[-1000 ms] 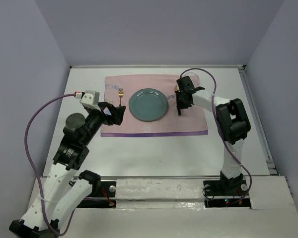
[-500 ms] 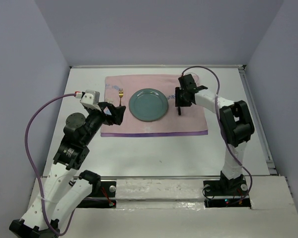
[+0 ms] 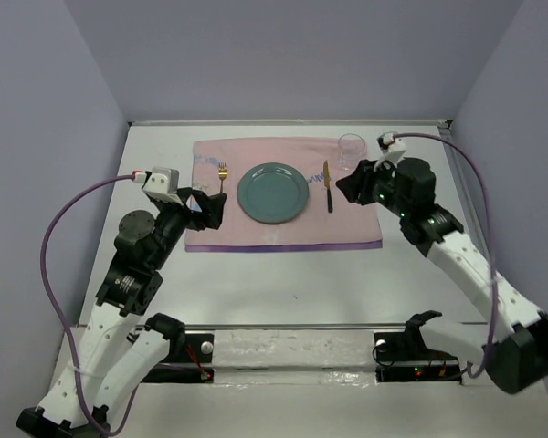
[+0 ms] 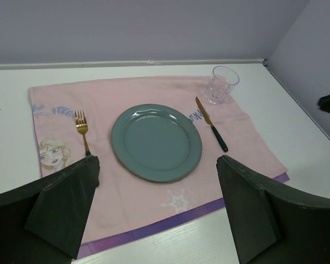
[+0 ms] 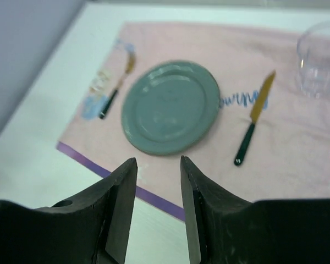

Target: Set the dinner table for one person

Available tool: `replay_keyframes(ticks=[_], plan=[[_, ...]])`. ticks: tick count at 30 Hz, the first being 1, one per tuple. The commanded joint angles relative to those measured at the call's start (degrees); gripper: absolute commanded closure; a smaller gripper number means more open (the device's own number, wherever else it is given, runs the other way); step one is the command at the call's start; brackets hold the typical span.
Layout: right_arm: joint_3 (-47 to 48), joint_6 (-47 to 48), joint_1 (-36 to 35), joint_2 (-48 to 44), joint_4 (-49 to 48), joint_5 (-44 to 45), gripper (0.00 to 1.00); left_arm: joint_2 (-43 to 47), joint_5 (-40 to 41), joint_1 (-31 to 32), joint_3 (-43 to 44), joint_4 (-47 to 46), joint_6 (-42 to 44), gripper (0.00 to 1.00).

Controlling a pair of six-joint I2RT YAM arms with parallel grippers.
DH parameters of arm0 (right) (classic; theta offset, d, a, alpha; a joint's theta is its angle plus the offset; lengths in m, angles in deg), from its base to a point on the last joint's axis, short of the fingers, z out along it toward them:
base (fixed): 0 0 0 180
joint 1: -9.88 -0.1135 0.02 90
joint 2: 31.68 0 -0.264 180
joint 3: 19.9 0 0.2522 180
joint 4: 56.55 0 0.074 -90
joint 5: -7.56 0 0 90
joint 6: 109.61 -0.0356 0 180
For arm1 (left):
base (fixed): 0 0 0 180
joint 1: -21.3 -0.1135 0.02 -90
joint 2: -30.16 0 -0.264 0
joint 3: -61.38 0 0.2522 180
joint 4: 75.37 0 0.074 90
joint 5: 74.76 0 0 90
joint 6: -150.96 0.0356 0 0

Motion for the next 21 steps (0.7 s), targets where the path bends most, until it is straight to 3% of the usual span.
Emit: replay_keyframes(ticks=[1,5,6,7,14,21], plan=[[-6.1,2.0,-0.4,-15.2,-10.6,-4.4,0.55,2.0,0.4,0.0,0.1,-2.5,1.0,0.01],[-9.9,0.7,-0.4,-28.5,-10.9,-1.0,0.40,2.5,0.9,-0.2,1.1,-2.5,0.8,0.01],[-10.4,0.1,-0.4,-32.1,-10.6,1.8,0.16,2.9,0.6,-0.1,1.3,-2.5,0.8,0.01],[-11.6,-1.0,-0.4,-33.6,-10.3,3.5,0.01,3.0,0.6,-0.1,1.5,-2.5,0.5,0.01],[-15.3,-3.4,-0.4,-37.8,-5.8,18.3,0.00,7.0,0.4,-0.2,2.1,-5.5,-0.5,0.01],[-15.9,-3.6,-0.4,-37.8,-9.2,20.5,0.00,10.6,1.5,-0.1,0.7,-7.4,0.9,0.01]])
